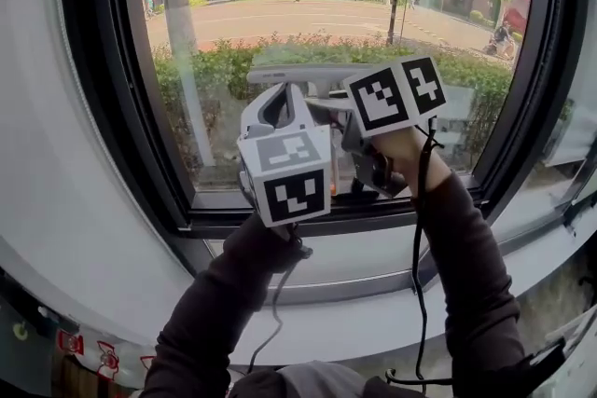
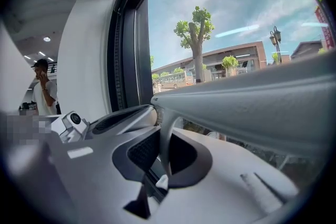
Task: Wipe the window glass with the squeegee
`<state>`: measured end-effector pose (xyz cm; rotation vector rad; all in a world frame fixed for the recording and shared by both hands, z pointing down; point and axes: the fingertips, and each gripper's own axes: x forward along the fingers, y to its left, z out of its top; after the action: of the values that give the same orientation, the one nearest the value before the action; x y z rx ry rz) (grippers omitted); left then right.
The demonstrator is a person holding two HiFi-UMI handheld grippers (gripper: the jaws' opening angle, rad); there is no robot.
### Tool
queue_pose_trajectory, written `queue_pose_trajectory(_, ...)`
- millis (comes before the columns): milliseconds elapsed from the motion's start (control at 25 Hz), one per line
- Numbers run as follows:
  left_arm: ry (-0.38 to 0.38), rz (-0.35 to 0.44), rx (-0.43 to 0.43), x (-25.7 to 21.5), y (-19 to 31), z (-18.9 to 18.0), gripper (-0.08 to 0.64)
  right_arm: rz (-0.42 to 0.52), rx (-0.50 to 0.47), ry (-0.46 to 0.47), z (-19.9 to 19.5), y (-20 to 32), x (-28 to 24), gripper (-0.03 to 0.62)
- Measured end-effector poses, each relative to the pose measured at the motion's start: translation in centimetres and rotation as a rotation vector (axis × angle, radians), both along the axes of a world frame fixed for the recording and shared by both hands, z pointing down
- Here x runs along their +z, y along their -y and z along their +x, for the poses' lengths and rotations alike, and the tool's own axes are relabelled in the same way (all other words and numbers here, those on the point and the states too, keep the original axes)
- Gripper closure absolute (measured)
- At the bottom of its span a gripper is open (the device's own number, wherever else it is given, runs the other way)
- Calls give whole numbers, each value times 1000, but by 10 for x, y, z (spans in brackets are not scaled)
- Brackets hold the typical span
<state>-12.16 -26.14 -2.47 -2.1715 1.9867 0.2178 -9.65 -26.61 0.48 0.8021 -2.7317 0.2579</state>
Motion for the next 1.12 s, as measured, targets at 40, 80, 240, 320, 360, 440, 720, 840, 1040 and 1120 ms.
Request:
queue_pose_trajectory(40,4,15,-1,-7,-1,-2,561,7,-3,2,-2,-1,-7,563)
queue_pose_trajectory(80,10,30,-2,-14,-1,-4,561,15,-2,5,-4,-1,-13,563)
queue_pose_trajectory(240,28,53,3,-33,4,-8,561,5,3,44,-8,4,-32,563)
queue_pose_trajectory(320,35,45,12,-36,8,-7,561,-8,13,61,-10,9,-36,563)
queue_pose_trajectory(360,41,44,18,-38,9,-7,561,-10,22,62,-10,11,-37,563)
queue_pose_trajectory(440,61,63,17,-46,9,-7,561,-11,37,59,-10,15,-37,563)
queue_pose_trajectory(720,67,38,20,-40,18,-10,561,-10,47,61,-12,22,-37,563)
queue_pose_trajectory(840,67,42,24,-40,19,-11,561,-13,43,66,-12,23,-37,563)
queue_pose_trajectory(1040,78,58,20,-40,18,-10,561,-33,20,89,-13,24,-34,563)
queue_pose_trajectory(1120,76,47,21,-37,21,-11,561,-36,16,85,-14,25,-33,563)
